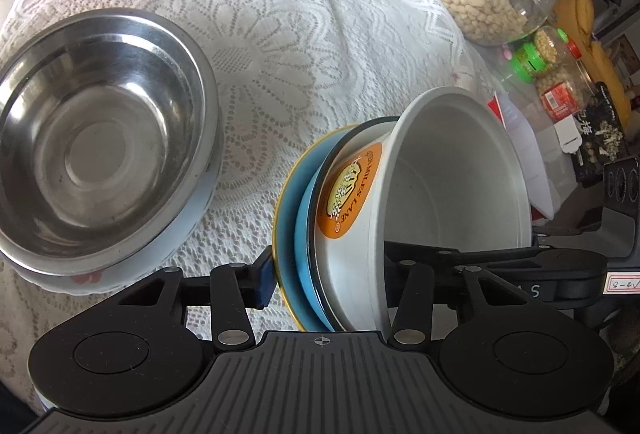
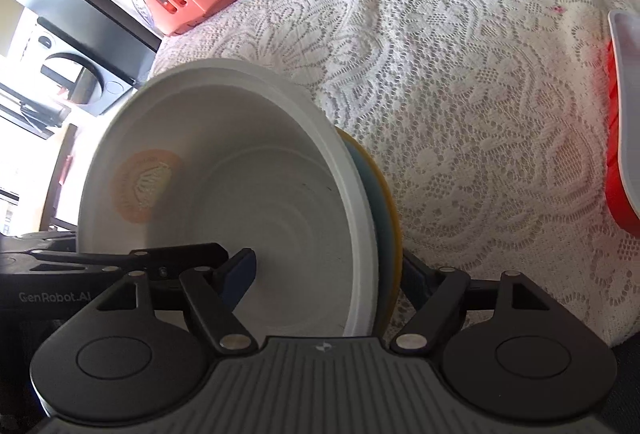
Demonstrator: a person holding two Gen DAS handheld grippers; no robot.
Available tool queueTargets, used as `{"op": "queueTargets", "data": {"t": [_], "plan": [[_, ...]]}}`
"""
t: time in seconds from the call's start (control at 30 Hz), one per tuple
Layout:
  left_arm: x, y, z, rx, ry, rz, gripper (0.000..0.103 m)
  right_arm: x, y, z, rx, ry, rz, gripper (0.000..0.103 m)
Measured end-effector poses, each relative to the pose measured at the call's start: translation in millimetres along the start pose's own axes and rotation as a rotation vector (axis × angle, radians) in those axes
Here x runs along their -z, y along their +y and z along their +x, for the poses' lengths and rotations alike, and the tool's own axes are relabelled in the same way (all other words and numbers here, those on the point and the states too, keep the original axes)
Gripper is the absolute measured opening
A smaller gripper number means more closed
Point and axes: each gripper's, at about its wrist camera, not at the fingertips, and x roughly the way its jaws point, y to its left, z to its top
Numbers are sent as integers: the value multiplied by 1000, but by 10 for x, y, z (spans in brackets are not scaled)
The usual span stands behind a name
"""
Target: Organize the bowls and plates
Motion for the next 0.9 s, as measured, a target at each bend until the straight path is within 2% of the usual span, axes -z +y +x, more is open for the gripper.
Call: {"op": "queueTargets", "data": {"t": [0.2,0.27,0.37,0.43,0.5,0.57,0.67,0.9], "plan": [[-4,19,11,12,-21,2,53,-3,18,8,73,6,18,87],[4,22,6,18,-28,2,55,-13,-23,20,96,24,61,95],[7,38,0,33,-31,-5,57,-25,-123,62,67,93,146,96],[9,44,0,36,-29,-6,57,-39,-139,68,33,116,105,96],[8,42,-1,37,-25,-4,55,-39,-130,60,13,117,64,94],[1,54,3,42,-18,-11,53,-14,-101,37,3,86,43,80],[-11,125,32,66,2,-47,52,45,8,1,-26,47,-17,66],[-47,166,73,83,33,-78,54,-91,-10,9,-36,68,52,66]]}}
